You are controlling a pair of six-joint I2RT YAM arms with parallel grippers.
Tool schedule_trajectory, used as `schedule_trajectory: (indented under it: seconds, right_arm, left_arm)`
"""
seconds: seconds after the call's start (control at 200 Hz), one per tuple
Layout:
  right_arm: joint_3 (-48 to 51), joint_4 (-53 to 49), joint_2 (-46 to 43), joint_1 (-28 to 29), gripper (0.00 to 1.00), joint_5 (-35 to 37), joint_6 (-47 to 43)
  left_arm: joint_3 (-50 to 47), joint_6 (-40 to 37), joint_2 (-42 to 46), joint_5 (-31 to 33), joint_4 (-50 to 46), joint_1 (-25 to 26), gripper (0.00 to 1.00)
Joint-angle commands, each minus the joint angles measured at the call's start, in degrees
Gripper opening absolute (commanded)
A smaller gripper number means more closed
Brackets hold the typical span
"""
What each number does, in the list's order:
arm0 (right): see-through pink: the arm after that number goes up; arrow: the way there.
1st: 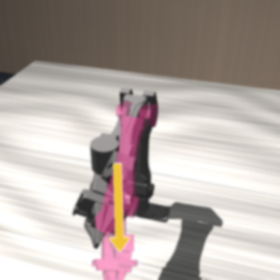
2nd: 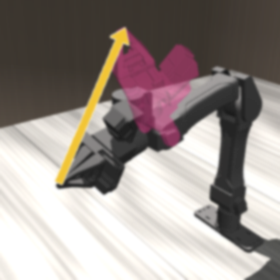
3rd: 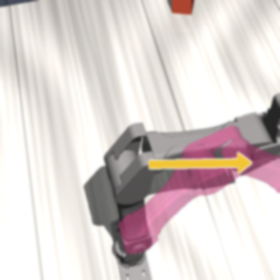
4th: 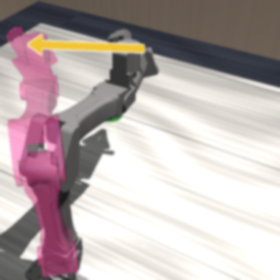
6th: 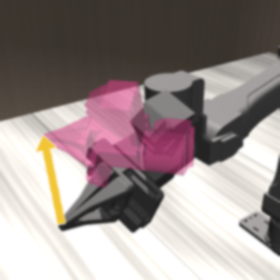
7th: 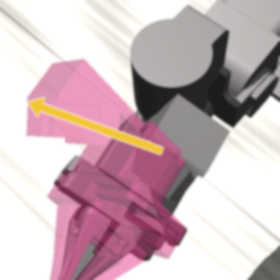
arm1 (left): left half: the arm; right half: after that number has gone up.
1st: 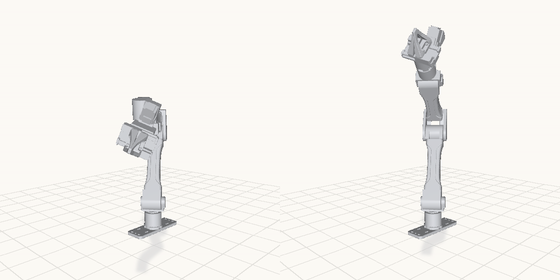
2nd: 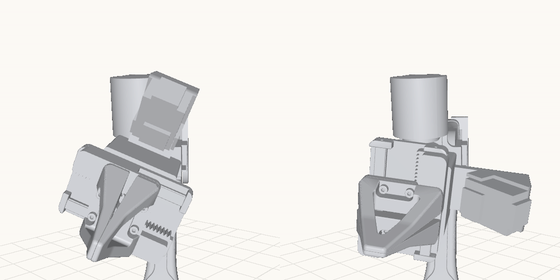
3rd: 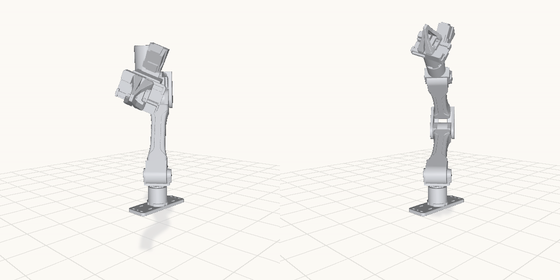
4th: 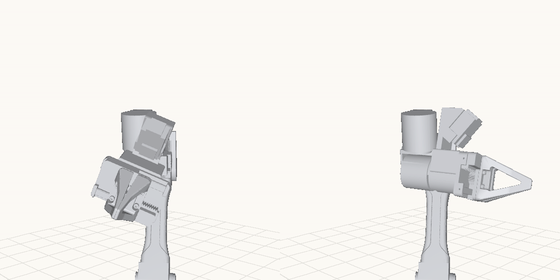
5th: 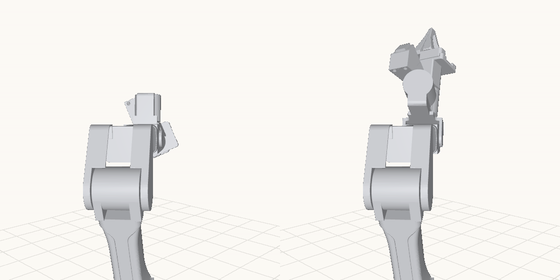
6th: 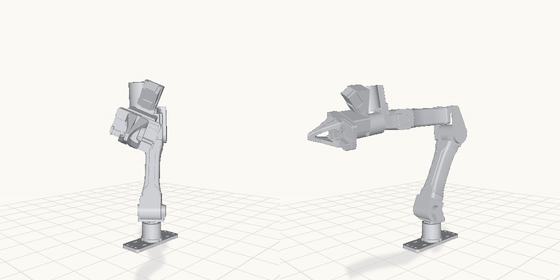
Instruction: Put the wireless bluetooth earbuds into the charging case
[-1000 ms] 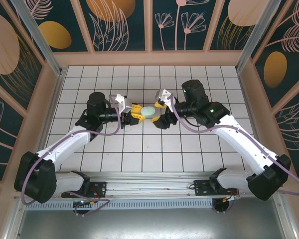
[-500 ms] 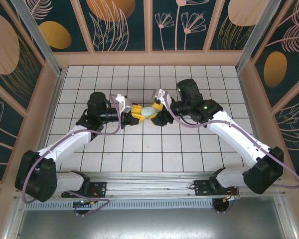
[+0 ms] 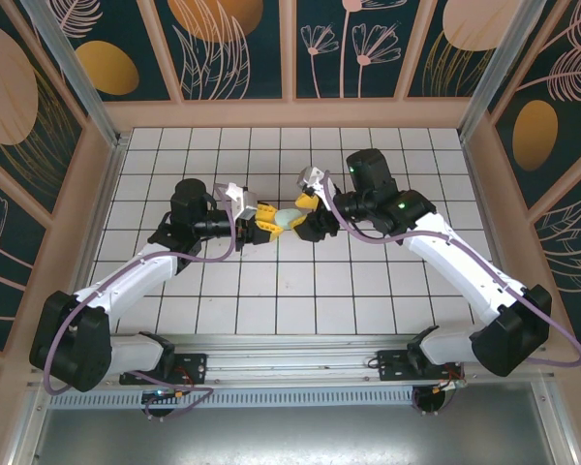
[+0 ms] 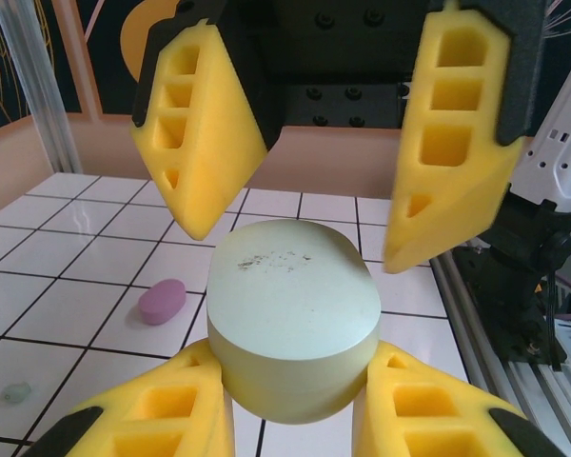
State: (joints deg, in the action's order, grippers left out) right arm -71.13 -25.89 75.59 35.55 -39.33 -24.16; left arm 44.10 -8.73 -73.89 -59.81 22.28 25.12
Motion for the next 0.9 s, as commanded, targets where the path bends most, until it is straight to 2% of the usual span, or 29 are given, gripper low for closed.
schedule_trajectory:
  seconds: [0.0,0.335,0.606,0.741,0.891]
  right_arm:
    - [-0.6,-0.4,-0.2,0.0,0.65,-4.7,-2.6]
    - [-2.0,-3.3,2.6,1.0,0.64,-1.2,-5.4]
    - [-3.3,-3.0,3.0,0.8,0.48,-0.5,-4.1]
    - [-3.4,-2.7,2.7,0.3,0.49,-2.2,-3.7]
    - [-3.1,-1.8,2.1,-0.5,0.54,-4.0,-2.8]
  left_arm:
    - [1.6,-0.6,0.3,-1.9,0.0,-0.3,0.16]
    - [2.0,-0.4,0.6,-2.1,-0.2,-0.2,0.16]
    - [1.7,-0.3,0.5,-2.0,-0.3,-0.2,0.16]
    - [1.5,-0.5,0.5,-2.0,-0.5,-0.2,0.15]
    - [1.4,-0.7,0.5,-2.0,-0.7,-0.2,0.15]
